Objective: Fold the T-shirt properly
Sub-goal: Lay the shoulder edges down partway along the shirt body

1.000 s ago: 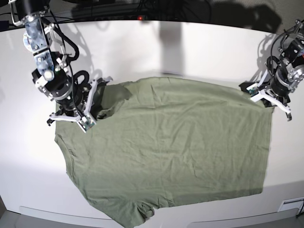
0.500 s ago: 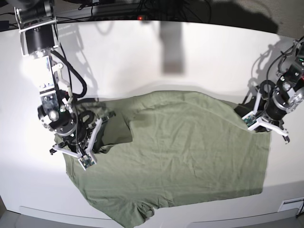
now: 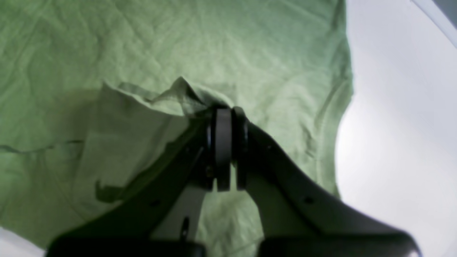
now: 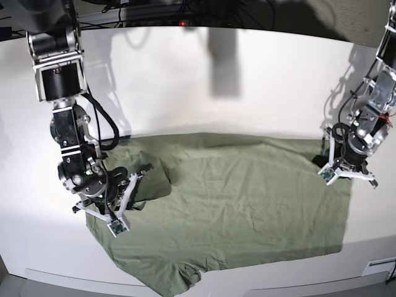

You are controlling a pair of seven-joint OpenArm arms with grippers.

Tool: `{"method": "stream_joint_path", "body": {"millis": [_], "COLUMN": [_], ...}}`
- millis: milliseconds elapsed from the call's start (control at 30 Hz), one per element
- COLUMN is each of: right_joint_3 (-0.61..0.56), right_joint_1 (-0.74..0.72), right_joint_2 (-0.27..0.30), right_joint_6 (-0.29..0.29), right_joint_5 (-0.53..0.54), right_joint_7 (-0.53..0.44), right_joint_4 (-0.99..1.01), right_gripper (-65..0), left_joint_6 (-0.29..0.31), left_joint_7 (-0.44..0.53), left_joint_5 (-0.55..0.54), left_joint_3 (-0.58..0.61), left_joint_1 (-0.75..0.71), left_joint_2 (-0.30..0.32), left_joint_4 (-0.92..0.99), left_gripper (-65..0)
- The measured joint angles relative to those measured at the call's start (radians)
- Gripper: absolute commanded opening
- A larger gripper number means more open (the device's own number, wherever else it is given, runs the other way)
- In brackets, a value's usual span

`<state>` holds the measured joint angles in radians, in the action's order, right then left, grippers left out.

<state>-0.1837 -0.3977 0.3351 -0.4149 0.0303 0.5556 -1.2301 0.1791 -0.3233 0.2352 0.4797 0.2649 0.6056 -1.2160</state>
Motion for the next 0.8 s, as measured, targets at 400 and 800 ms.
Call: {"method": "stream_joint_path", "body": {"millis": [400, 800], "right_joint_3": [0.0, 0.0], "right_joint_1": [-0.054, -0.073], "right_joint_2": [-0.003, -0.002], "right_joint_6": [0.001, 0.022], "right_joint_5": [-0.032, -0.053], "right_joint_7": [-0.02, -0.116], "right_joint_4": [0.035, 0.136], "right_gripper": [-65.0, -65.0], "left_joint_6": [-0.016, -0.071], "left_joint_7": [-0.009, 0.017], "left_joint_5": [0.0, -0.018], "left_joint_3": [0.0, 0.0], "left_joint_1": [0.014, 0.015], "left_joint_2": [0.002, -0.009], "left_joint_4": [0.003, 0.004], "left_gripper": [-65.0, -65.0]}}
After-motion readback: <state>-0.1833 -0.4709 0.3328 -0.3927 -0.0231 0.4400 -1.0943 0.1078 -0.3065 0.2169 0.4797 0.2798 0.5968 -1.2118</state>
